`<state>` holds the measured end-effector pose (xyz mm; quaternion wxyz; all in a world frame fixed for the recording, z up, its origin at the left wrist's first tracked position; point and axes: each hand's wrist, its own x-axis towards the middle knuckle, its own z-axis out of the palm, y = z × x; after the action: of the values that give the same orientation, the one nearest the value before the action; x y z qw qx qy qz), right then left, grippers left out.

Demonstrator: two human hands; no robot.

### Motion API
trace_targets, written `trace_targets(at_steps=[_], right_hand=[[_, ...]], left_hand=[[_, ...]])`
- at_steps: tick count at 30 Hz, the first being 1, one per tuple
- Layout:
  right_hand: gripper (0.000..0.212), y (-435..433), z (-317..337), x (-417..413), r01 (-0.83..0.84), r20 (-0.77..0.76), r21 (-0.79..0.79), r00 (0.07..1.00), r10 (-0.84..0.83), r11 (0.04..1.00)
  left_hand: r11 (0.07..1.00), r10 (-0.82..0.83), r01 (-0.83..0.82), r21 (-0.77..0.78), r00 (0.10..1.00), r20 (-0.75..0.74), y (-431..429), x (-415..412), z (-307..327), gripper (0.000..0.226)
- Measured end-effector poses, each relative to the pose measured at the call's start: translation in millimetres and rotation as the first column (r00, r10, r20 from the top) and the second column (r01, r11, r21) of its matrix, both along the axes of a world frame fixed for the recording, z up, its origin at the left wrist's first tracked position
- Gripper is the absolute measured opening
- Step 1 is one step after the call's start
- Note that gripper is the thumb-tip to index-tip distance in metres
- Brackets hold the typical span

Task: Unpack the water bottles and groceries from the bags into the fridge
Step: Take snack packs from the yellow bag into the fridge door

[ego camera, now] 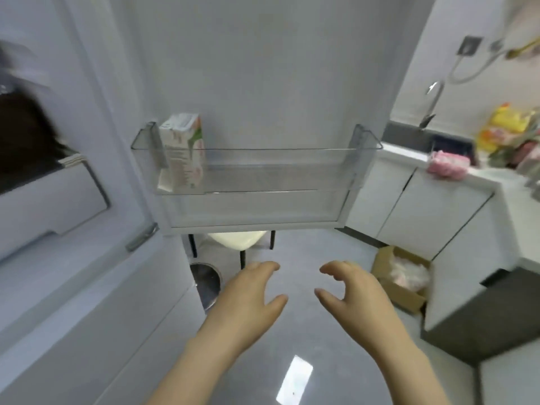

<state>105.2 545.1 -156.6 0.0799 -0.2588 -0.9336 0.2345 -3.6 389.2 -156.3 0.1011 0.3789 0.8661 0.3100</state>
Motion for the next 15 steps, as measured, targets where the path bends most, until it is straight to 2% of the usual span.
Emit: trace_targets(at_steps=[8,15], right_hand=[[0.039,66,-1,116,0.258,-0.023,-0.02,0.966,-0.259,0.966],[0.038,97,-7,198,0.512,0.013,-0.041,0.859,-0.512,0.858]], left_hand=[[0.956,-0.291,0.291,-0.027,0.956,-0.021,101,79,0,0.051],[0.835,-0.548,0.546,-0.062,0.836,-0.012,177,131,0,0.053]])
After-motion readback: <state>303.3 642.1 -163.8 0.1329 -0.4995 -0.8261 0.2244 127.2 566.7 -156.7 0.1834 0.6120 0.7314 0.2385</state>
